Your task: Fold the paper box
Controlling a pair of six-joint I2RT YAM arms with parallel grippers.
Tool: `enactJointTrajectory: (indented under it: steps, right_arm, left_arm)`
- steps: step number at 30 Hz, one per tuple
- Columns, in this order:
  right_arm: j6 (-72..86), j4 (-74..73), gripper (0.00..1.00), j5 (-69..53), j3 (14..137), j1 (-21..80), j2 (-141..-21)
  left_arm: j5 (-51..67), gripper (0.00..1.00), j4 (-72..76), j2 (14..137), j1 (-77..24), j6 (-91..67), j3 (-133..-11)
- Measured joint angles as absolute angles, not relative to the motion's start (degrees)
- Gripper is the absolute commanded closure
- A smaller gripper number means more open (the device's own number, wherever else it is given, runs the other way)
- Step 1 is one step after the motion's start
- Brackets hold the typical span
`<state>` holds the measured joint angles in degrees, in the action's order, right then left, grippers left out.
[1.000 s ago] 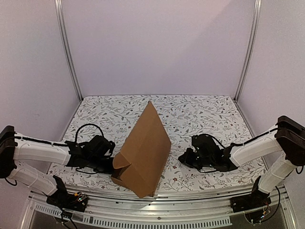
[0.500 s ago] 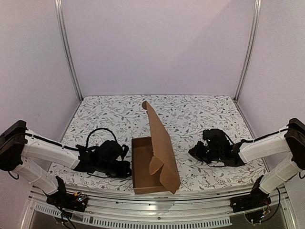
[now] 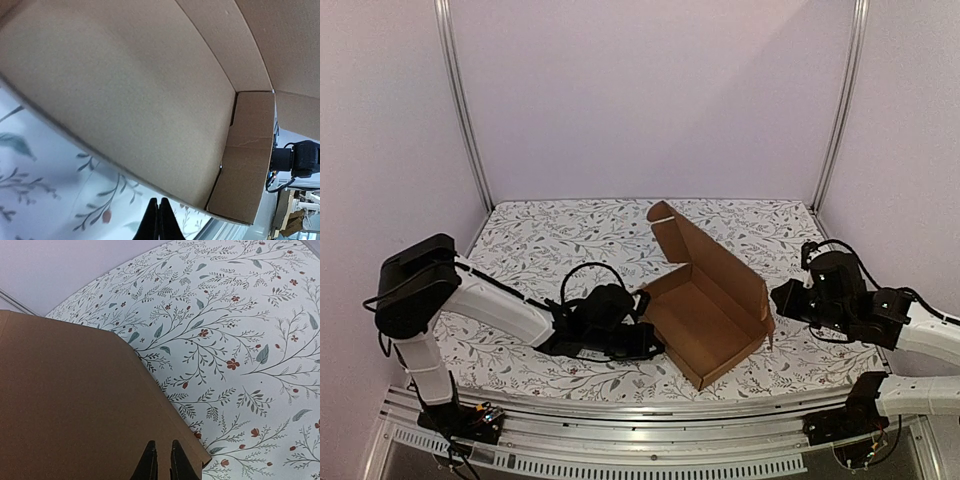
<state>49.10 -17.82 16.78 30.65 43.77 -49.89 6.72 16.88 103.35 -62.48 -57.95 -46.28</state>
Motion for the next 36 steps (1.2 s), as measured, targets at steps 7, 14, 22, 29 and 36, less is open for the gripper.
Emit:
enactJointTrajectory:
  steps: [7,14,22,29,36]
  right_arm:
    - [44.4,-32.4,0.9,24.7,35.6,43.5,-39.7]
    - [42.8,-41.3,0.86,30.4,37.5,43.4,-37.3]
    - [39.4,-48.3,0.62,32.9,42.6,43.4,-37.0]
    - [35.6,-54.5,0.53,30.2,49.0,43.4,-35.6]
    - [33.5,-58.3,0.52,25.1,52.6,43.4,-35.1]
  left_arm:
    - [8.5,1.0,23.0,115.9,-63.1,-58.4,-58.0]
    - [6.9,1.0,19.7,114.0,-63.4,-53.7,-59.7]
    - [0.3,0.72,2.8,97.9,-62.2,-41.3,-55.9]
    - [0.3,0.43,-2.4,90.5,-55.4,-28.6,-55.7]
    - [6.7,0.21,2.6,92.0,-49.7,-17.8,-56.7]
